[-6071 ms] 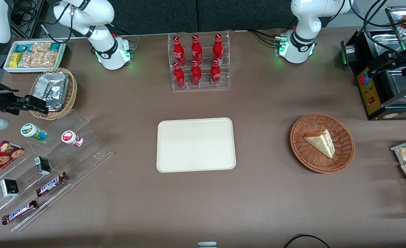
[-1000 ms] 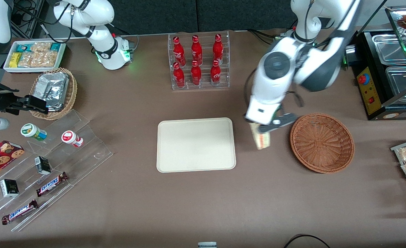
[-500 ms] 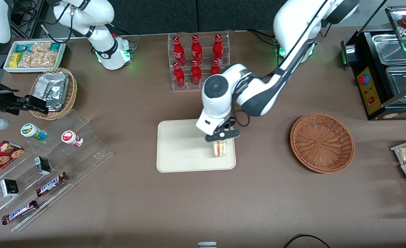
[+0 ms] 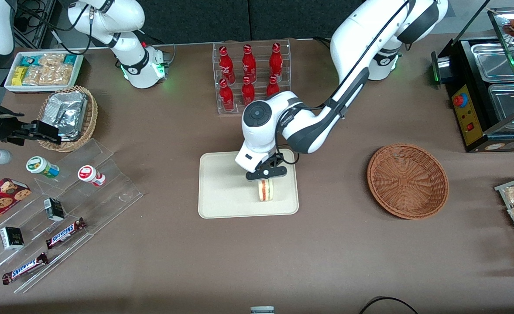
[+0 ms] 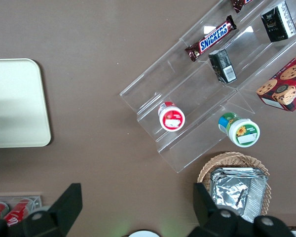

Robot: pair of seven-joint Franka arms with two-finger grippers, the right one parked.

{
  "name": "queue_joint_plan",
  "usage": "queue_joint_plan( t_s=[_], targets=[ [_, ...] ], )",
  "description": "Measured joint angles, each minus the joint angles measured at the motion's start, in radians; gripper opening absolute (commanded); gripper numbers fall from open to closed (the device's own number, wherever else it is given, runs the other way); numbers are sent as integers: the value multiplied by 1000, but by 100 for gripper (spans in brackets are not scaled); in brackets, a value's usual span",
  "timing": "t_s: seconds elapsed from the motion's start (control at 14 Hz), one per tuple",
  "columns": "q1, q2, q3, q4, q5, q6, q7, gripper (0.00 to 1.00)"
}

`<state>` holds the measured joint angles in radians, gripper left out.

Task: Place sandwich from basket to tray
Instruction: 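Carry the sandwich with the left gripper over the cream tray, then lower the sandwich onto the tray and open the left gripper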

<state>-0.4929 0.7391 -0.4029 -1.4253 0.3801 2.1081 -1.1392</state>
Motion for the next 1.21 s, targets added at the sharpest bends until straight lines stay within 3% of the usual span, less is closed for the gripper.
queue_joint_plan(
  t_s=[0.29,0.36,0.43,0.5,0.57,0.64,1.0,1.21],
  targets=[
    [-24,49,0,32,26,2,-29,18],
    [-26,58,1,36,40,2,-39,23],
    [-27,65,1,38,53,2,-51,44],
    [-28,72,0,40,61,2,-57,79],
    [-28,77,1,42,64,2,-60,94],
    [-28,80,1,43,66,2,-63,99],
    [-28,70,1,72,67,-8,-90,99],
    [-23,-10,1,107,67,-151,-101,99]
  ],
)
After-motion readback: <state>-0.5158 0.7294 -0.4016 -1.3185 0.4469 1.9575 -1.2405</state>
